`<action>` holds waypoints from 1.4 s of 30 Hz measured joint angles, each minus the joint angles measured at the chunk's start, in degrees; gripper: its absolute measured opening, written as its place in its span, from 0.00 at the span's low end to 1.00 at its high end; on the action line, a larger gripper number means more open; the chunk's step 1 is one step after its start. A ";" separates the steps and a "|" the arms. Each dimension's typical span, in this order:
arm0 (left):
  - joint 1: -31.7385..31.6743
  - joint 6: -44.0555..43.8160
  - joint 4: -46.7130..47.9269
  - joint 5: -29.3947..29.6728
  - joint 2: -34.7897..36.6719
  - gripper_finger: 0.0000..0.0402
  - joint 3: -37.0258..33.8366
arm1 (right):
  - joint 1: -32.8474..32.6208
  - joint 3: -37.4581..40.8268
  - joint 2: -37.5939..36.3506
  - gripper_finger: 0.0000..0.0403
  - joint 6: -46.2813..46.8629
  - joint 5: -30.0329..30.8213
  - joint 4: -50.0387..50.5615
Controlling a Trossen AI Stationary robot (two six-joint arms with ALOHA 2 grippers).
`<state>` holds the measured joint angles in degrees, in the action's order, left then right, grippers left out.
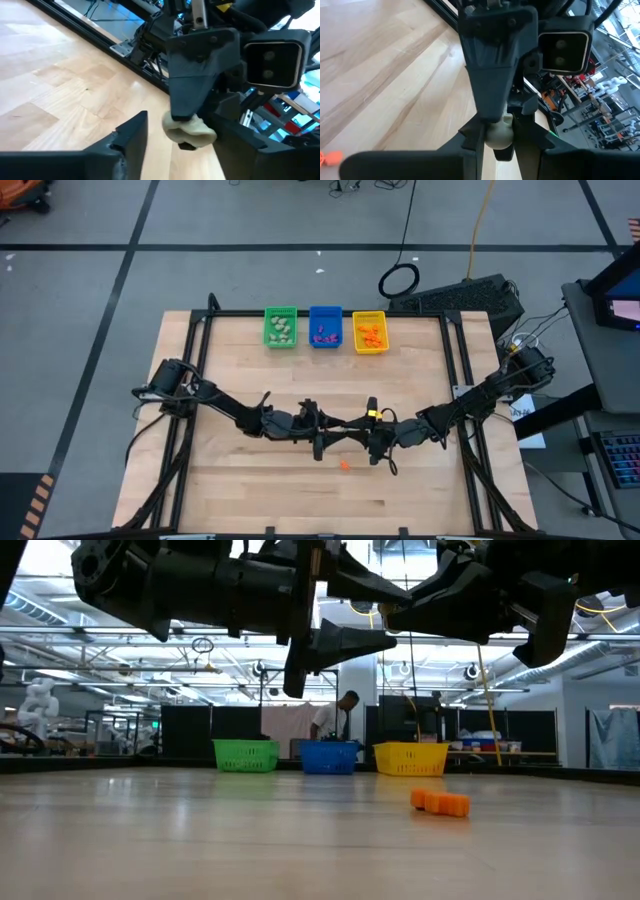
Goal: Sort Halloween decoration
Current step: Put the gray skull toy into the green bin
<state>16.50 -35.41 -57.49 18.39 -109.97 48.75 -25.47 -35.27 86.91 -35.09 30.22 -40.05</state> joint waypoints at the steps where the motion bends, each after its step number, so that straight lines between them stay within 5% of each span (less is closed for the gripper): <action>1: -0.22 0.13 0.02 -0.16 0.00 0.50 0.00 | 0.00 0.00 0.00 0.16 -0.16 0.03 0.00; 12: -0.84 2.78 -0.28 -3.50 0.00 0.18 -0.07 | 0.31 0.02 -0.02 0.19 0.00 0.17 0.13; 33: -1.86 2.89 -0.77 -9.30 0.02 0.20 -0.04 | -2.13 0.02 0.00 0.66 3.06 9.38 0.35; 42: -4.07 2.74 -4.05 -14.04 0.09 0.20 -0.04 | -2.34 0.02 -0.02 0.73 10.31 9.05 4.82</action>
<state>12.43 -32.67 -61.55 4.35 -109.89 48.71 -27.81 -35.24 86.89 -24.78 39.26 -35.23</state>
